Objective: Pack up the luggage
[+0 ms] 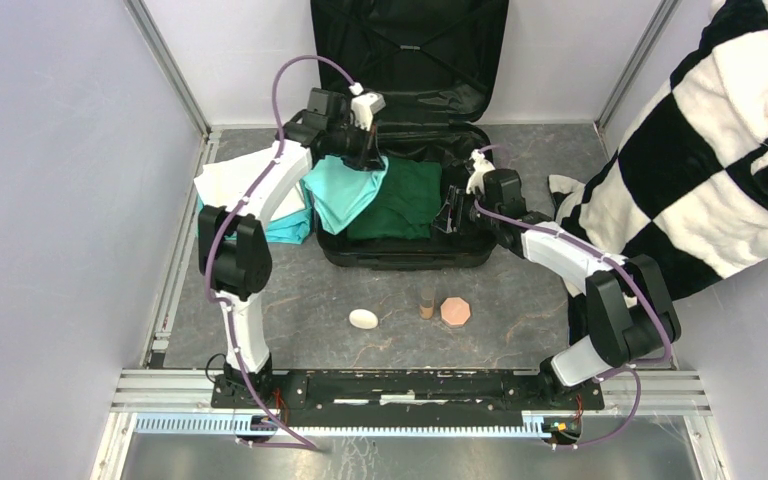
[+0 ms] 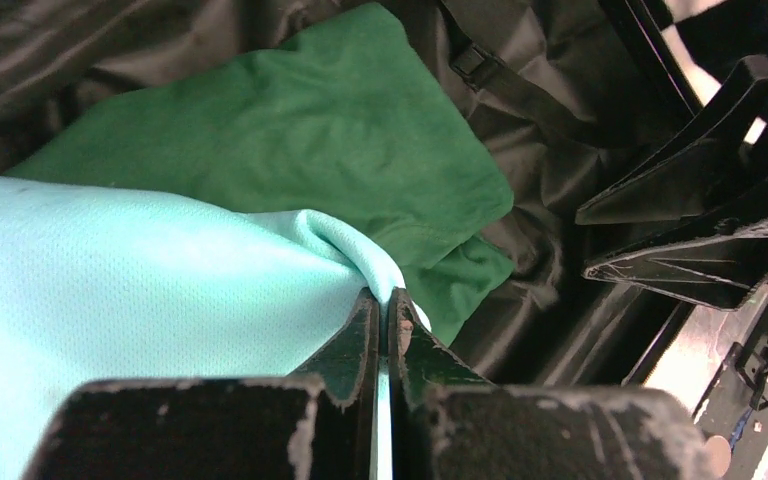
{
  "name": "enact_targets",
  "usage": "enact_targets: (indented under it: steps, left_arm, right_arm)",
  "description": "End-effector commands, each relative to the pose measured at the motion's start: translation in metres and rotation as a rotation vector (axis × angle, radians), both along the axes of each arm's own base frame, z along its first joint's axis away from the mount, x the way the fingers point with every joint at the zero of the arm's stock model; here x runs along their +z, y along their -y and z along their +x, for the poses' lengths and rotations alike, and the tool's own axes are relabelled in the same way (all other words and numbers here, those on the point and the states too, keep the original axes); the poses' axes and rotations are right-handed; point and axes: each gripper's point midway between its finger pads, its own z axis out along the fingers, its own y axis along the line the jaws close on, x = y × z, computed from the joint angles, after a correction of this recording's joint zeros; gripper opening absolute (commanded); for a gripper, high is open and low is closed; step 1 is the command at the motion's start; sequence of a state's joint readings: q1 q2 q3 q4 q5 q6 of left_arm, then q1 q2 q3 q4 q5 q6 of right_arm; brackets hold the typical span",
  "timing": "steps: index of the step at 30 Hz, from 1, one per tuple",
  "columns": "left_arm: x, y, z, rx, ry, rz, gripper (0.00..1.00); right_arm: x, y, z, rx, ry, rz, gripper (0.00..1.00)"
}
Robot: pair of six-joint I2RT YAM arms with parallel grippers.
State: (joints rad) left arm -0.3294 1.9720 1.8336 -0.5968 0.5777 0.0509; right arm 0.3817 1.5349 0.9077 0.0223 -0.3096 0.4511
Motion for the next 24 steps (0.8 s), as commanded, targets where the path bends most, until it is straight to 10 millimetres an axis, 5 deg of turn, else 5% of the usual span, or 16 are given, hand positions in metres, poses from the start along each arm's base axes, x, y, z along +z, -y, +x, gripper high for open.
enact_targets:
  steps: [1, 5, 11, 17, 20, 21, 24]
  left_arm:
    - [-0.018, 0.04, -0.003, -0.094, -0.019, -0.011, 0.02]
    - [-0.05, 0.072, -0.009, -0.185, -0.047, 0.014, 0.02]
    - [-0.07, 0.112, -0.031, -0.324, -0.029, 0.035, 0.02]
    - [-0.091, 0.113, -0.061, -0.446, -0.029, 0.115, 0.02]
    - [-0.092, 0.102, -0.069, -0.466, -0.02, 0.157, 0.26]
    - [-0.09, 0.097, -0.071, -0.467, -0.005, 0.173, 0.44]
    - [-0.065, 0.082, -0.073, -0.452, 0.042, 0.168, 0.6]
  right_arm:
    - [0.02, 0.016, 0.004, -0.055, 0.053, 0.025, 0.51]
    - [0.02, 0.031, 0.004, -0.096, 0.056, 0.014, 0.51]
    - [0.016, 0.046, 0.006, -0.134, 0.046, -0.01, 0.51]
    - [0.014, 0.046, 0.014, -0.146, 0.041, -0.006, 0.52]
    - [0.014, 0.042, 0.024, -0.147, 0.036, 0.004, 0.56]
    - [0.016, 0.04, 0.029, -0.148, 0.037, 0.011, 0.56]
    - [0.02, 0.031, 0.044, -0.144, 0.037, 0.041, 0.58]
